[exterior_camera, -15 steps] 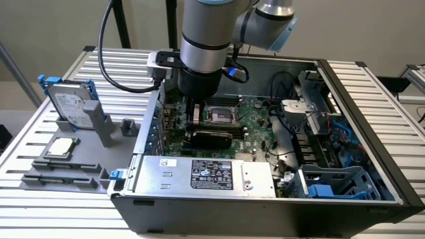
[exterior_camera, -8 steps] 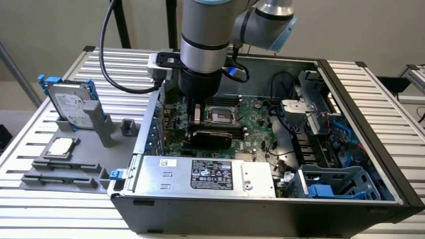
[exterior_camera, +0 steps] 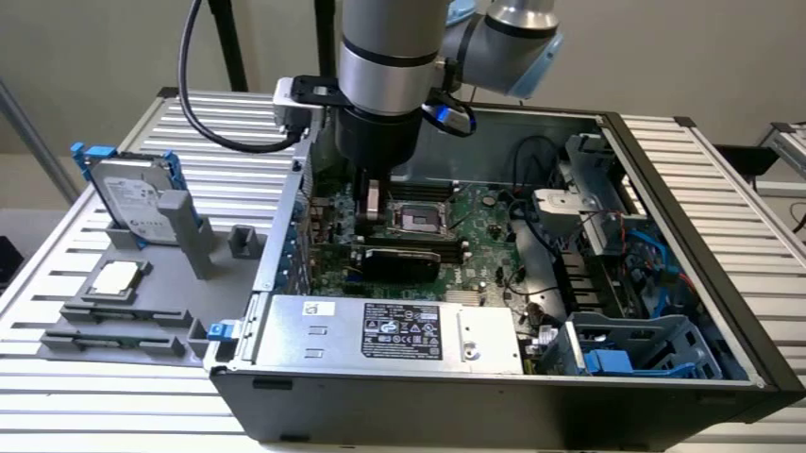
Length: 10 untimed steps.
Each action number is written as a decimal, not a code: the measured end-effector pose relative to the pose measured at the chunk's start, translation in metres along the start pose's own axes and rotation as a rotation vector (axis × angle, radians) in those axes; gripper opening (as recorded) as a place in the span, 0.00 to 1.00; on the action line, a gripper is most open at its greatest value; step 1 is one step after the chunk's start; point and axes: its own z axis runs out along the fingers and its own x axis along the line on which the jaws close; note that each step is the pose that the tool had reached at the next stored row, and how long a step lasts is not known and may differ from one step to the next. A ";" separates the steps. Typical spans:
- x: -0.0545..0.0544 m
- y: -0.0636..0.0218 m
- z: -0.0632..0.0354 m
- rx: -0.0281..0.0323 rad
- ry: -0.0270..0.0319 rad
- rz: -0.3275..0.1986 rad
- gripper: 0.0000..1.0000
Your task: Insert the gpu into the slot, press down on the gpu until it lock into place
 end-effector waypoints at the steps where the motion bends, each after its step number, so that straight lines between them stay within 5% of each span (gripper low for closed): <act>1: 0.000 0.0012 0.0001 -0.0044 -0.0005 0.000 0.11; 3: 0.000 0.0035 0.0002 -0.0199 -0.0010 0.000 0.11; 10: 0.000 0.0085 0.0006 -0.0926 -0.0040 -0.001 0.11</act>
